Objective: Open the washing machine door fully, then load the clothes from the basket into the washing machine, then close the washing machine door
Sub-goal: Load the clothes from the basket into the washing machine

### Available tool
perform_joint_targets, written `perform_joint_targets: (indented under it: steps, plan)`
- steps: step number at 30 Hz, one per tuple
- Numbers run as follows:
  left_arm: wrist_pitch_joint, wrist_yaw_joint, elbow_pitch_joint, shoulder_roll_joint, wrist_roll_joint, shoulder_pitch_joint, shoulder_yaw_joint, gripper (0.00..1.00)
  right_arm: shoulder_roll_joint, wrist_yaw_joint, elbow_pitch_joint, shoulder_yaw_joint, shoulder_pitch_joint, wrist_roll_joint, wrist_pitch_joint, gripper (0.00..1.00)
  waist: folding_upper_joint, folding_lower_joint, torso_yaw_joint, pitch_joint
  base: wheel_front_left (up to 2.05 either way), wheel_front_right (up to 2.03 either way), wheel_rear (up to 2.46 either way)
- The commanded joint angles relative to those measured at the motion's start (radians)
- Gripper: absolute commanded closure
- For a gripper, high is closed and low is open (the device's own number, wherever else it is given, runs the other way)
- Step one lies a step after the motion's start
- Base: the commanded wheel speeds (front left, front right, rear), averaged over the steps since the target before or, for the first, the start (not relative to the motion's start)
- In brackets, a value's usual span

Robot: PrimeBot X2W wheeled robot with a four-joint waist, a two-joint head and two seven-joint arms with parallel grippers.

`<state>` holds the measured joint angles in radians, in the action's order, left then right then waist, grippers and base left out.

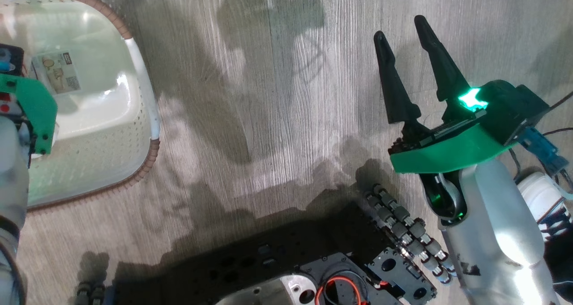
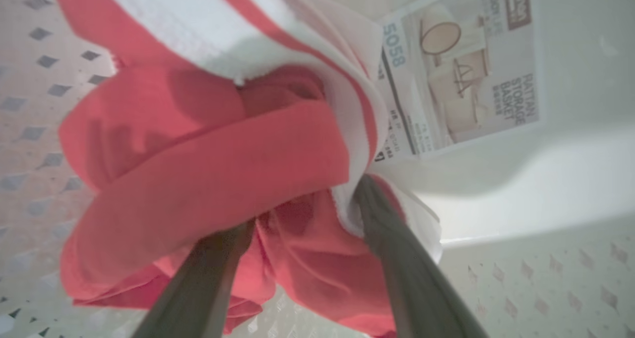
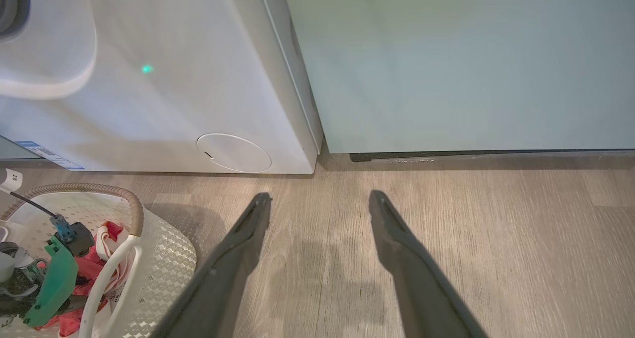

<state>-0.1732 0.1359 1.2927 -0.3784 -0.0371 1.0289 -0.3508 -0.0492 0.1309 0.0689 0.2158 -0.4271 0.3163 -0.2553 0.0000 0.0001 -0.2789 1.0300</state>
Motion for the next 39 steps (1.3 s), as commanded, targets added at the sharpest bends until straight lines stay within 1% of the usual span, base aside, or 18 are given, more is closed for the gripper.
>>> perform_joint_targets:
  steps: [1,2,3,4,5,6,14,22,29,36,38,39]
  plan:
    - [0.014,0.011,-0.002,-0.053,-0.013,-0.021,0.027,0.0,-0.001,0.0,-0.029,0.018,0.036,-0.011,-0.006,0.0,0.0,-0.0001,0.001,0.0,0.0,0.0,0.0]
    - [0.024,0.014,-0.002,-0.052,-0.025,-0.021,0.037,0.05,-0.001,0.0,-0.03,0.017,0.036,-0.012,-0.006,0.0,0.0,-0.0001,0.001,0.001,0.0,0.0,0.0]
    - [0.03,0.015,-0.002,-0.052,-0.037,-0.021,0.046,0.39,-0.001,0.0,-0.03,0.016,0.036,-0.012,-0.006,0.0,0.0,-0.0001,0.002,0.001,0.0,0.0,0.0]
    - [0.033,0.012,-0.002,-0.05,-0.046,-0.022,0.052,0.67,-0.001,0.0,-0.03,0.016,0.036,-0.012,-0.006,0.0,0.0,-0.0001,0.002,0.001,0.0,0.0,0.0]
    - [0.038,0.011,-0.002,-0.05,-0.052,-0.022,0.055,0.88,-0.001,0.0,-0.029,0.016,0.037,-0.012,-0.006,0.0,0.0,-0.0001,0.002,0.001,0.0,0.0,0.0]
    - [0.041,0.011,-0.002,-0.049,-0.055,-0.022,0.056,1.0,-0.001,0.0,-0.029,0.016,0.037,-0.013,-0.006,0.0,0.0,-0.0001,0.003,0.001,0.0,0.0,0.0]
    - [0.043,0.013,-0.002,-0.045,-0.068,-0.027,0.05,1.0,-0.001,0.0,-0.025,0.017,0.033,-0.012,-0.006,0.0,0.0,-0.0001,0.0,-0.004,0.0,0.0,0.0]
    - [0.064,0.01,-0.002,-0.057,-0.081,-0.044,0.044,1.0,-0.001,0.0,-0.019,0.029,0.011,0.001,-0.006,0.0,0.0,-0.0001,-0.015,-0.027,0.0,0.0,0.0]
    - [0.087,0.0,-0.002,-0.06,-0.094,-0.089,0.037,1.0,-0.001,0.0,-0.006,0.024,0.009,0.0,-0.006,0.0,0.0,-0.0001,-0.011,-0.097,0.0,0.0,0.0]
    - [0.143,-0.014,-0.002,-0.036,-0.103,-0.145,0.022,1.0,-0.001,0.0,0.017,0.029,0.008,0.001,-0.006,0.0,0.0,-0.0001,0.008,-0.197,0.0,0.0,0.0]
    - [0.174,-0.021,-0.002,-0.027,-0.107,-0.171,0.016,1.0,-0.001,0.0,0.026,0.035,0.014,0.002,-0.006,0.0,0.0,-0.0001,0.017,-0.246,0.0,0.0,0.0]
    - [0.174,-0.021,-0.002,-0.027,-0.107,-0.171,0.016,1.0,-0.001,0.0,0.026,0.035,0.014,0.002,-0.006,0.0,0.0,-0.0001,0.017,-0.246,0.0,0.0,0.0]
